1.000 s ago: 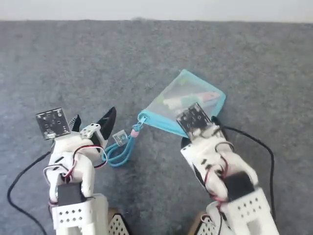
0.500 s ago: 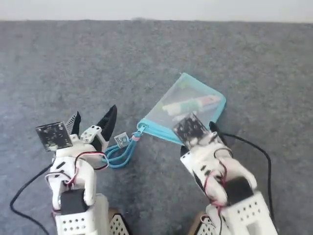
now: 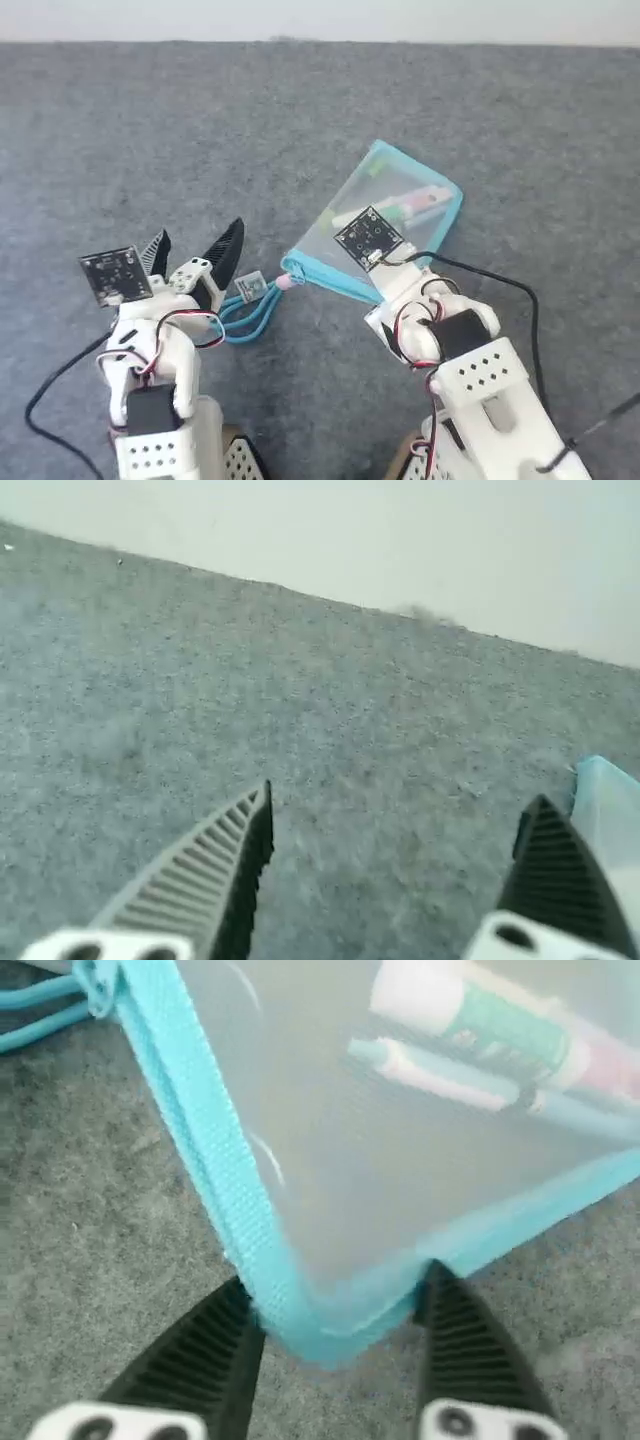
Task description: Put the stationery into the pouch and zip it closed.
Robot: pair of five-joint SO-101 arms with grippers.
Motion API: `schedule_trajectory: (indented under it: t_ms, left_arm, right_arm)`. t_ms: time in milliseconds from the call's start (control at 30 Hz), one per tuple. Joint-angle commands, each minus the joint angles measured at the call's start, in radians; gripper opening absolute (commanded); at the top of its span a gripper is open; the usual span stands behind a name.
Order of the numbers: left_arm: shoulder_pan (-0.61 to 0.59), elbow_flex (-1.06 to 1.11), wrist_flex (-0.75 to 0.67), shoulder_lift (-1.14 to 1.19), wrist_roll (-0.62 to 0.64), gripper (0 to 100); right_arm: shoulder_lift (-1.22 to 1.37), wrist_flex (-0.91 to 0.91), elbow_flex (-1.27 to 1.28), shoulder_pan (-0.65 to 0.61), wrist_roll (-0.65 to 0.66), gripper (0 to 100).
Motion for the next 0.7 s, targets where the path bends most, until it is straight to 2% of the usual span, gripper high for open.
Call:
schedule_trajectory:
  t_ms: [0,67,233,300,367,467,567,667]
  left_arm:
    - [0.002,-0.013,-0.035,-0.002,-0.031,36]
    - [0.002,-0.013,-0.035,-0.002,-0.031,36]
    - [0.003,-0.012,-0.035,-0.002,-0.032,36]
    - [0.003,-0.012,-0.035,-0.002,-0.032,36]
    - [0.002,-0.012,-0.035,-0.002,-0.032,36]
    - [0.002,-0.012,-0.035,-0.002,-0.032,36]
    - [0.002,-0.012,-0.035,-0.002,-0.032,36]
    - [0.005,-0.01,-0.035,-0.002,-0.032,36]
  right_arm:
    - [0.001,-0.012,-0.068,-0.015,0.014,3.1]
    - [-0.001,-0.015,-0.068,-0.008,0.012,0.5]
    - [-0.001,-0.013,-0.072,0.024,0.021,3.5]
    - [0.01,-0.007,-0.081,0.053,0.038,12.8]
    - [0.002,0.001,-0.081,0.068,0.037,26.3]
    - [-0.001,0.042,-0.103,0.036,0.077,39.3]
    - [0.007,0.159,-0.184,0.018,0.124,45.9]
    - [0.012,0.343,-0.318,0.018,0.135,46.7]
